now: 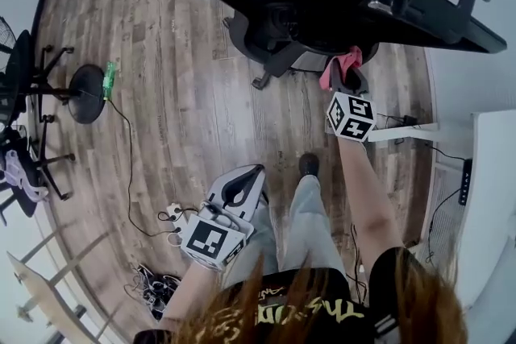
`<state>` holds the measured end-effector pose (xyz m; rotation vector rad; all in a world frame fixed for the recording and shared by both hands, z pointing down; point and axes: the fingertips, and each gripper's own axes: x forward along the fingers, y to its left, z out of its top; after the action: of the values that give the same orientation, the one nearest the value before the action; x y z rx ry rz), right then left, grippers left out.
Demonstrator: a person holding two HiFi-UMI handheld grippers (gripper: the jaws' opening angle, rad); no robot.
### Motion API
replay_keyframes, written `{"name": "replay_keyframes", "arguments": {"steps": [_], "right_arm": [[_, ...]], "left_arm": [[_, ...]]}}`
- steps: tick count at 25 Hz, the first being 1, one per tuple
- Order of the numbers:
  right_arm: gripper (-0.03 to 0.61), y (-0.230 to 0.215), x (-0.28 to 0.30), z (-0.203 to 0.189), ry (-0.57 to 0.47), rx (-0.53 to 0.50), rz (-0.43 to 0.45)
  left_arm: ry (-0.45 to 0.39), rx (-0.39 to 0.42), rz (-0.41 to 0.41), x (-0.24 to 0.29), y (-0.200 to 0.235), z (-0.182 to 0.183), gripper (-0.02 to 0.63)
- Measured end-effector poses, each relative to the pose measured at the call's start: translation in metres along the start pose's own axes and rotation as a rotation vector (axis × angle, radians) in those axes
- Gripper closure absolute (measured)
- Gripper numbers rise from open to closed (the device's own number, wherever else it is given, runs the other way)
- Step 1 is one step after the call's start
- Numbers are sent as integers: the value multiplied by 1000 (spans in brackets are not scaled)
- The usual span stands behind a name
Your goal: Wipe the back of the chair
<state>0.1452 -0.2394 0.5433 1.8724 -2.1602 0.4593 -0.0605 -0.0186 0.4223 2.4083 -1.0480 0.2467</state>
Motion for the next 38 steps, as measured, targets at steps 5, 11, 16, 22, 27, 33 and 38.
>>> {"name": "replay_keyframes", "arguments": {"steps": [5,11,16,22,27,33,38], "right_arm": [[513,26,-11,12,-73,-64,-38],[514,81,-8,15,-106,-142,53],[512,126,10,16,-95,-219,150],[513,130,7,11,-89,-209,173],[512,99,-14,-18,-58,-189,154],[512,18,-21,-40,5,-202,10],[512,-37,-8,-50,54,-178,-86]], "left_arm": [[9,-4,4,-7,4,-3,620],[2,-4,8,-16,8,-2,620],[9,-4,23,-24,13,-7,620],[12,-18,36,-28,15,-12,620],[20,-20,17,-22,10,-10,620],[53,-33,24,-18,11,-12,620],[9,-26,21,-11,7,-15,620]]}}
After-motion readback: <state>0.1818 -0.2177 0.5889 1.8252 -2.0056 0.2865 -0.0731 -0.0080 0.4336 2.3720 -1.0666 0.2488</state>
